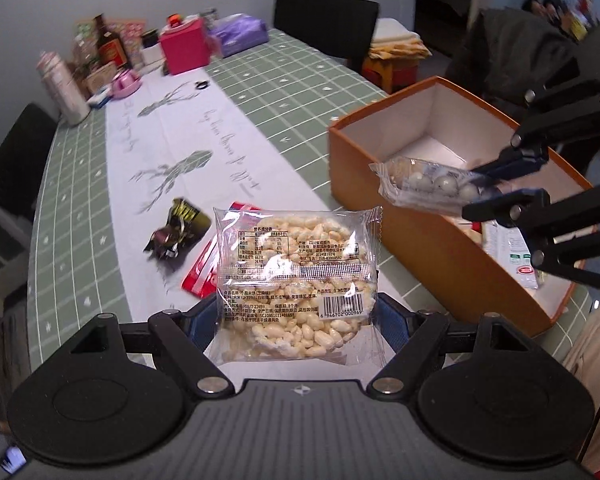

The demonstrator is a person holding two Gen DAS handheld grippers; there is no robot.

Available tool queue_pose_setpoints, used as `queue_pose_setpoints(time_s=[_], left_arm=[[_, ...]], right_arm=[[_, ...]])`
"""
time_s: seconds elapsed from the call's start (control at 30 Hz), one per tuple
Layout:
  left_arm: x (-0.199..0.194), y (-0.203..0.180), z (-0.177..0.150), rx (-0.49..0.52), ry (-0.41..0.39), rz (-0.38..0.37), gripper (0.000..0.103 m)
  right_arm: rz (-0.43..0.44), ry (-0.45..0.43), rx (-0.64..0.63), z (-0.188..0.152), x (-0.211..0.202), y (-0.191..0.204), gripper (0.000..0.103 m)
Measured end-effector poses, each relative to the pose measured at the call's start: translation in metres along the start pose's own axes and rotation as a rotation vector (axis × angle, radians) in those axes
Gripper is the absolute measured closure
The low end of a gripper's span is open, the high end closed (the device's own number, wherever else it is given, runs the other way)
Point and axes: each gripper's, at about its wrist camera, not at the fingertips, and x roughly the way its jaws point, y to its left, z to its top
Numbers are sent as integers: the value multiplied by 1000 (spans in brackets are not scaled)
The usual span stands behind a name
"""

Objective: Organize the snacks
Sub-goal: 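Carry the peanut pack and yogurt-ball pack over the orange box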

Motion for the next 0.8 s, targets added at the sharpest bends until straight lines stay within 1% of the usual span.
queue_pose_setpoints(time_s=[0.07,0.27,0.4,0.5,0.63,0.8], left_arm=[[2,-11,12,45,6,2,10],[10,-48,43,149,-9,-38,10],[19,-72,58,215,-27,-56,10],[31,-89,64,265,-21,-92,10],[50,-105,70,322,-14,-93,10],[70,-116,80,363,0,-86,10]], right_arm=[[-15,13,10,-6,-1,-8,90],[-45,63,59,-31,10,-35,90],[-59,90,116,-53,19,-55,90],[-66,111,160,-72,28,-67,90],[-53,124,223,-93,40,-81,90],[-3,99,288,-100,53,-93,90]])
